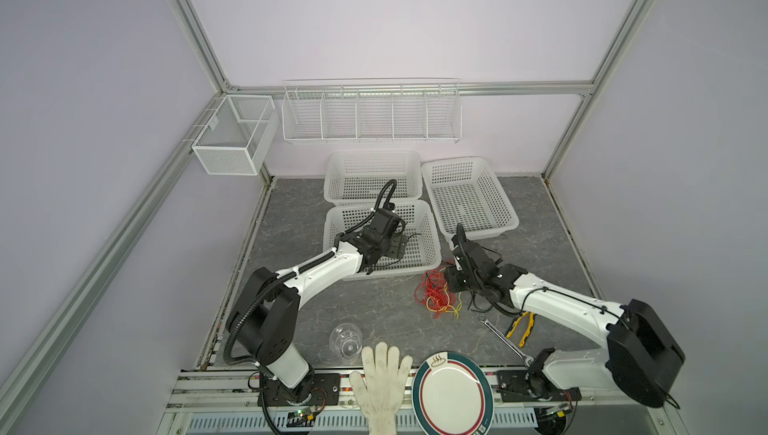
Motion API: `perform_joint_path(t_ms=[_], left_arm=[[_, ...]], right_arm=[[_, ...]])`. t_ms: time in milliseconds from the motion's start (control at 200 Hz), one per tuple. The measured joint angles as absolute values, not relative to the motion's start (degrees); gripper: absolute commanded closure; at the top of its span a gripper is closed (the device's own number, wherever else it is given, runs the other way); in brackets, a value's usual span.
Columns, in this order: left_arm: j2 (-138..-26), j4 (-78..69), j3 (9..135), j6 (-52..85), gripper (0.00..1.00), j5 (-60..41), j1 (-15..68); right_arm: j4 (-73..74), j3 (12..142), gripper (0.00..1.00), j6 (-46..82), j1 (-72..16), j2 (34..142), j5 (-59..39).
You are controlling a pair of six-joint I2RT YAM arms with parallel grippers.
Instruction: Untangle the cables
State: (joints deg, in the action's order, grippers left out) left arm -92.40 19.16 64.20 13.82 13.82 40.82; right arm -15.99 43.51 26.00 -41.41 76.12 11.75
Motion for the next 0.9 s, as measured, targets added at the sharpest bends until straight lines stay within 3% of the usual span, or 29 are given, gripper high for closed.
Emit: perform_joint_path(t_ms=[165,325,605,900], left_arm=[[-87.0,18.9,63.5,13.0,0.01,15.4,43.7],[-80.6,15.0,60.4,11.7,0.0,14.0,46.0],[-76.9,8.0,54.1,12.0,0.0,7.2,46.3],[-77.3,5.3,53.9,12.5,0.0,2.3,49.1]], right_arm=[[-17.5,45.2,0.19,25.4,-41.4,74.4,12.0],[-19.4,46.5,0.12,25.4,-41.4,72.5,12.5],[-23.2,47.0,0.03,25.8,-41.2,68.3,15.1],[-28.5,47.0,0.03,26.7,-35.5,62.7,18.9]])
